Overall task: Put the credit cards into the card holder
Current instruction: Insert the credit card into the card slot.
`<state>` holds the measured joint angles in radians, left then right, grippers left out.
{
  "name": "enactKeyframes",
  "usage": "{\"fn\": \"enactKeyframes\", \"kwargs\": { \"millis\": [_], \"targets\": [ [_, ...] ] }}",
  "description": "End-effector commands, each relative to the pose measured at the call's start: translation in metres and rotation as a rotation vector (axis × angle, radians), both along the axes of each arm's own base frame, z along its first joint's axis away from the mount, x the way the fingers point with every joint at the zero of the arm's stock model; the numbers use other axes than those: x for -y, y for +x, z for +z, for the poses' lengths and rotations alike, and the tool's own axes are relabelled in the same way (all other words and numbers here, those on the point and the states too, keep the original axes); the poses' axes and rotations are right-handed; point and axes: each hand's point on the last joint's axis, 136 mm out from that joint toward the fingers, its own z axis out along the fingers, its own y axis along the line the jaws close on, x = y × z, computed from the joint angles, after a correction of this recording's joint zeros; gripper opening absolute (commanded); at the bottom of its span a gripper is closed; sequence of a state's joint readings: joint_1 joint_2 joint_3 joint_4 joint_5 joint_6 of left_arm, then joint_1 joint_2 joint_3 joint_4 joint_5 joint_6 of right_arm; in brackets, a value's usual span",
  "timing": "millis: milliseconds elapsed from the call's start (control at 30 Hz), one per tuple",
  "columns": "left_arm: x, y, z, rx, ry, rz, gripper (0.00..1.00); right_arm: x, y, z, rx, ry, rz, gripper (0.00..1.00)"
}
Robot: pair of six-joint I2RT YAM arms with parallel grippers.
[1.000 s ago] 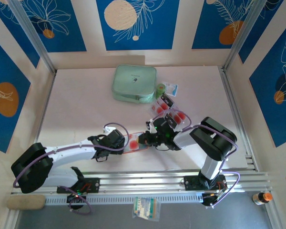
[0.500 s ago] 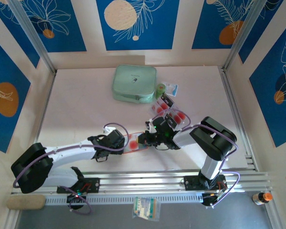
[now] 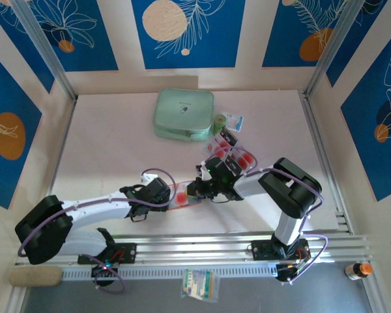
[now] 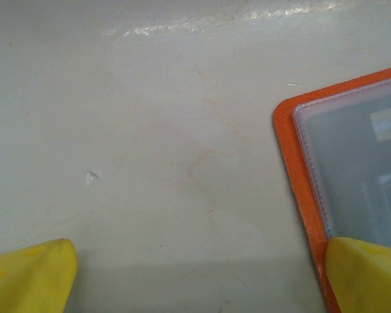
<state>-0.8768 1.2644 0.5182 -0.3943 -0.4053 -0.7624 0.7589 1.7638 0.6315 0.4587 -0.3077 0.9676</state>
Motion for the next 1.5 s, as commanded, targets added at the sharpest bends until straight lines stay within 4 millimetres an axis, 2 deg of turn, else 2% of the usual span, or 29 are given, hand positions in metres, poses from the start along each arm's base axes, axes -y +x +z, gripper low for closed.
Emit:
{"fn": "enactKeyframes", "kwargs": {
  "millis": [0, 67, 167, 267, 367, 500, 633, 933, 1167, 1467],
  "targets": [
    [-0.004, 0.001, 0.000, 0.011, -0.006, 0.027, 0.98, 0.005, -0.017, -0.022, -0.080, -0.072, 0.048, 0.00],
    [-0.004, 0.002, 0.001, 0.014, -0.007, 0.026, 0.98, 0.006, -0.018, -0.024, -0.090, -0.077, 0.054, 0.00],
    [-0.004, 0.003, 0.004, 0.019, -0.008, 0.027, 0.98, 0.006, -0.020, -0.019, -0.091, -0.079, 0.075, 0.14],
    [-0.002, 0.005, 0.011, 0.034, -0.020, 0.030, 0.98, 0.009, -0.018, -0.003, -0.056, -0.090, 0.101, 0.25],
    [-0.001, 0.009, 0.021, 0.061, -0.030, 0.033, 0.98, 0.013, -0.015, 0.015, 0.003, -0.128, 0.123, 0.30],
    [-0.001, 0.014, 0.030, 0.084, -0.039, 0.043, 0.98, 0.014, -0.009, 0.030, 0.061, -0.167, 0.152, 0.30],
    [-0.004, 0.016, 0.028, 0.084, -0.031, 0.054, 0.98, 0.008, -0.002, 0.034, 0.086, -0.186, 0.175, 0.27],
    [-0.017, 0.014, 0.014, 0.051, 0.026, 0.078, 0.98, -0.007, 0.002, 0.018, 0.090, -0.237, 0.208, 0.13],
    [-0.019, 0.012, 0.007, 0.034, 0.042, 0.077, 0.98, -0.010, -0.004, 0.002, 0.067, -0.284, 0.231, 0.09],
    [-0.017, 0.012, 0.006, 0.035, 0.033, 0.070, 0.98, -0.031, -0.015, -0.006, 0.043, -0.295, 0.269, 0.07]
  ]
}}
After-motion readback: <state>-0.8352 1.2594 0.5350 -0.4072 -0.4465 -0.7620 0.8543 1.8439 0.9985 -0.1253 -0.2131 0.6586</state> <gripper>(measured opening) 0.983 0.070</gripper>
